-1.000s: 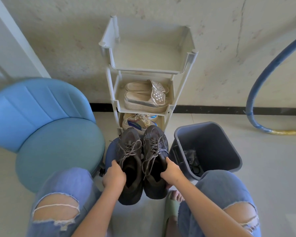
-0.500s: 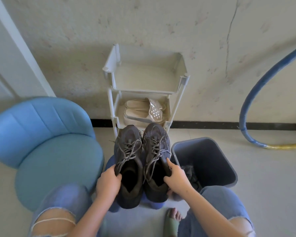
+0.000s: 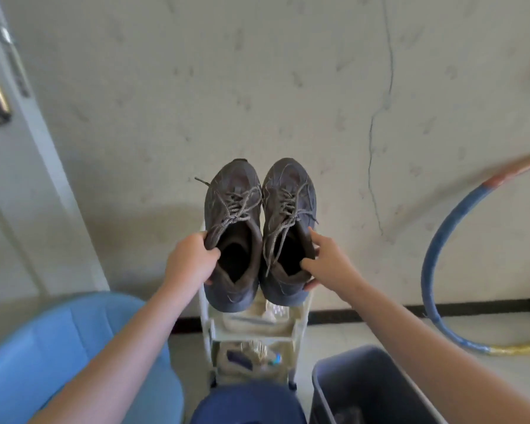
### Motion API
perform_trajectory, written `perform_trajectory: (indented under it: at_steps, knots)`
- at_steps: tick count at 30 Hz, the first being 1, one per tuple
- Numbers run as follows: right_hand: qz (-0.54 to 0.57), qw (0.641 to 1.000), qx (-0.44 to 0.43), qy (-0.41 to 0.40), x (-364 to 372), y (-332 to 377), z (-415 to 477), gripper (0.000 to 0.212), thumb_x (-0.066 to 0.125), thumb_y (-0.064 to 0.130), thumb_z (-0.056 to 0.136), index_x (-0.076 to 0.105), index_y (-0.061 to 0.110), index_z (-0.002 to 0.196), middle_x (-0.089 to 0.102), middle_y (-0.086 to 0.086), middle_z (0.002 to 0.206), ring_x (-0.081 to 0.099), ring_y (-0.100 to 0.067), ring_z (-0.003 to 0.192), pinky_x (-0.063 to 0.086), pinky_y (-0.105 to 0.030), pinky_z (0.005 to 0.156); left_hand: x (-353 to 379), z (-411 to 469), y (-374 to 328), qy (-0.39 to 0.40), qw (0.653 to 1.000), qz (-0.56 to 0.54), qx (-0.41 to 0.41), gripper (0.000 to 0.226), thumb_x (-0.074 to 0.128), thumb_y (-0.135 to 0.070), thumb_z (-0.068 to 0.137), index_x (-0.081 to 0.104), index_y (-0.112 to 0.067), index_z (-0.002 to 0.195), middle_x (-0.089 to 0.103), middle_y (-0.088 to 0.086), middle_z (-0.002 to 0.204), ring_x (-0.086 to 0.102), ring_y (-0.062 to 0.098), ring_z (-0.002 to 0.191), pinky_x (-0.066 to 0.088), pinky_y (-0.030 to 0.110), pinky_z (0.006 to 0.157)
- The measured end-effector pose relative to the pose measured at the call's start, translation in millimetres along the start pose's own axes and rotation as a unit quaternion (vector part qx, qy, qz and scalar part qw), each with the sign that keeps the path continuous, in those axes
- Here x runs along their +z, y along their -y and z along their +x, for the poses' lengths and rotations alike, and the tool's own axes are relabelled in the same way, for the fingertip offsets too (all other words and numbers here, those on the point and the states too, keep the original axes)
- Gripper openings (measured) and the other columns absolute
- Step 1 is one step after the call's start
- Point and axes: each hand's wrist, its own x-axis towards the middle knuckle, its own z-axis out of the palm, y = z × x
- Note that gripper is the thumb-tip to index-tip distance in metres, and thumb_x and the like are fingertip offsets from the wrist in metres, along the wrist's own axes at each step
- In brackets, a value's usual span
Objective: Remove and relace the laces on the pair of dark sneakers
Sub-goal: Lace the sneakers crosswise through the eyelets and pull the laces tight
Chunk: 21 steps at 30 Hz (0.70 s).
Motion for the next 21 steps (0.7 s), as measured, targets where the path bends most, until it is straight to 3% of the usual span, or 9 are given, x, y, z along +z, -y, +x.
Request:
perform_trajectory:
  at_steps: [4, 11, 16, 21]
  knots:
    - [-0.027, 0.999, -0.012, -0.034, 0, 13, 76, 0.072, 0.047, -0.005, 0.08, 0.032, 0.016, 0.146, 0.061, -0.016, 0.115, 0.066, -0.036, 0.089, 0.059, -0.05, 0.064, 7, 76, -20, -0.041, 0.998, 0.04, 0.033, 0.03, 0.051, -0.012, 0.084, 0.062, -0.019, 0.111, 0.071, 0.012, 0.088, 0.068, 0.034, 0.076, 0.056, 0.041, 0.075]
    - [-0.075, 0.996, 0.042, -0.024, 9, -12, 149, 0.073, 0.047, -0.001, 0.083, 0.022, 0.018, 0.149, 0.05, -0.018, 0.133, 0.059, -0.038, 0.109, 0.058, -0.048, 0.078, 40, 143, -26, -0.043, 0.995, 0.094, 0.015, 0.036, 0.047, -0.014, 0.089, 0.057, -0.016, 0.124, 0.066, 0.012, 0.111, 0.064, 0.033, 0.099, 0.053, 0.037, 0.082]
    - [-0.1, 0.993, 0.063, -0.011, 11, -26, 153, 0.075, 0.046, -0.003, 0.091, 0.008, 0.016, 0.153, 0.043, -0.016, 0.141, 0.058, -0.033, 0.11, 0.055, -0.024, 0.054, 70, 141, -9, -0.055, 0.996, 0.065, 0.007, 0.033, 0.05, -0.015, 0.092, 0.053, -0.013, 0.124, 0.063, 0.011, 0.115, 0.061, 0.031, 0.105, 0.049, 0.036, 0.084]
    - [-0.158, 0.984, 0.08, 0.016, 18, -37, 146, 0.082, 0.044, 0.001, 0.094, -0.01, 0.02, 0.153, 0.053, -0.016, 0.131, 0.064, -0.028, 0.098, 0.058, -0.033, 0.075, 92, 127, 9, -0.077, 0.995, 0.063, -0.018, 0.032, 0.049, -0.016, 0.095, 0.05, -0.01, 0.127, 0.064, 0.01, 0.113, 0.062, 0.028, 0.104, 0.049, 0.034, 0.082]
